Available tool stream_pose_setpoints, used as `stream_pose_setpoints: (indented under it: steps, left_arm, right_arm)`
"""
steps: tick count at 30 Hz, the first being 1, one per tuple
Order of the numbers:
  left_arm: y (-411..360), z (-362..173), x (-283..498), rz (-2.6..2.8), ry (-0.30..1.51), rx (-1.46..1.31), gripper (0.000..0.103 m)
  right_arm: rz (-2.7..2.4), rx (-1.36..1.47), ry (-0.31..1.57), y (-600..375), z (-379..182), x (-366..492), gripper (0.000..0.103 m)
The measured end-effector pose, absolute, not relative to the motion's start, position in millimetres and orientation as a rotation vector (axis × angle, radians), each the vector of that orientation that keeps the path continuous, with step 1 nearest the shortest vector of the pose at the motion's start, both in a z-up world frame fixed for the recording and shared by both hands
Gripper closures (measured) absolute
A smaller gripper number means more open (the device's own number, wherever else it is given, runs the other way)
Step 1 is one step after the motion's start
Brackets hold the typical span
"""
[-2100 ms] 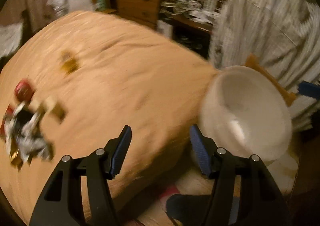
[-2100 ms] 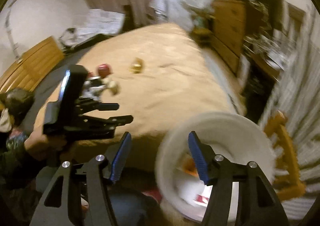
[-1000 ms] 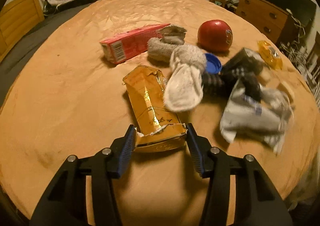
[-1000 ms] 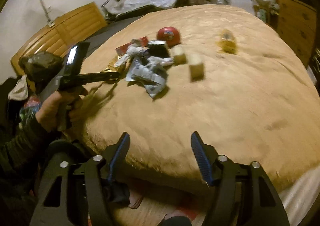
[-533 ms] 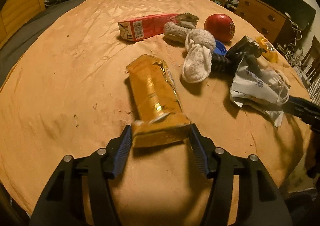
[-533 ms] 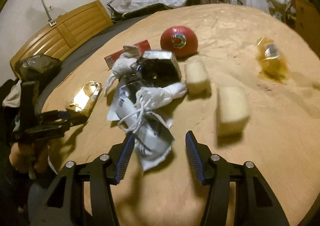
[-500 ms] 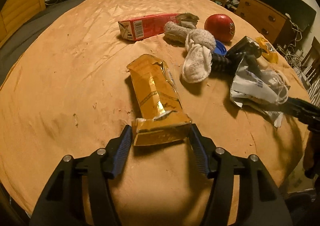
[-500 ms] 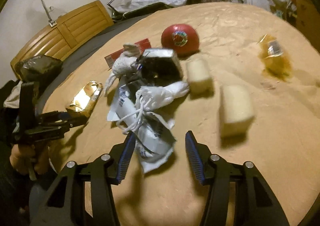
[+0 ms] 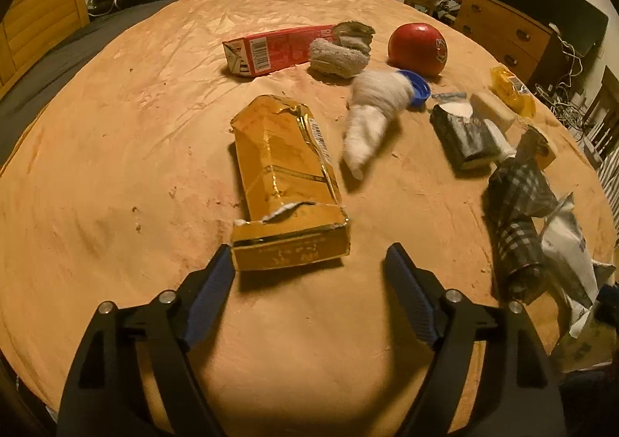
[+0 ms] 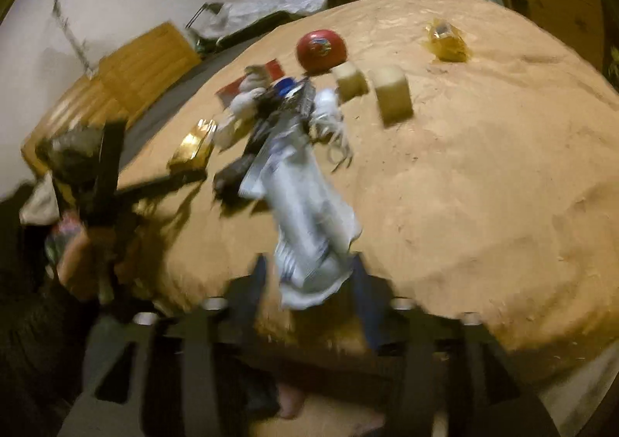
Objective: Collect trash
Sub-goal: 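Grasp the gold foil wrapper with the left tool while the right tool grasps the white plastic bag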
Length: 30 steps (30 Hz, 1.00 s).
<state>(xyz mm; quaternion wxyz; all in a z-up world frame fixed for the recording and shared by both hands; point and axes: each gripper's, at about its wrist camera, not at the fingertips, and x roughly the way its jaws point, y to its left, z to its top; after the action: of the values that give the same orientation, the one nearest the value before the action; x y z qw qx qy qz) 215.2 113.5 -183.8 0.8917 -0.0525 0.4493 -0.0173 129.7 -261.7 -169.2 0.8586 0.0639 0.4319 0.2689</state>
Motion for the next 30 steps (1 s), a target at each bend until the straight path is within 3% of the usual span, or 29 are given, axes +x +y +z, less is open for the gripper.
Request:
stream_pose_setpoints:
  steps: [8,13,15,21,23,25,28,30]
  left_arm:
    - [125,-180,207,-0.031,0.931,-0.146,0.025]
    - [125,-174,207,-0.017,0.917,-0.159,0.023]
    - [126,-169,210,-0.003,0.906,-0.167,0.023]
    - [118,-172,234,0.034,0.935,-0.125,0.023]
    - [116,-177,238,0.037,0.947,-0.109,0.028]
    - [113,-180,239,0.047,0.948,-0.088,0.040]
    - [110,-182,240,0.054,0.946,-0.068,0.043]
    - [110,-183,241,0.058,0.947,-0.064,0.043]
  right_arm:
    - [0.563,-0.076,0.766,-249,-104,119,0.043]
    - [0.590,-0.218,0.882,-205,-116,156,0.045]
    - [0.571,-0.265,0.935,-191,-131,173,0.056]
    - [0.556,-0.283,1.007,-186,-158,182,0.070]
    - [0.551,-0.257,0.995,-193,-155,175,0.081]
    - [0.557,-0.226,0.979,-202,-148,164,0.081]
    - [0.575,-0.175,0.981,-216,-145,152,0.081]
    - [0.587,-0.148,1.017,-218,-152,152,0.075]
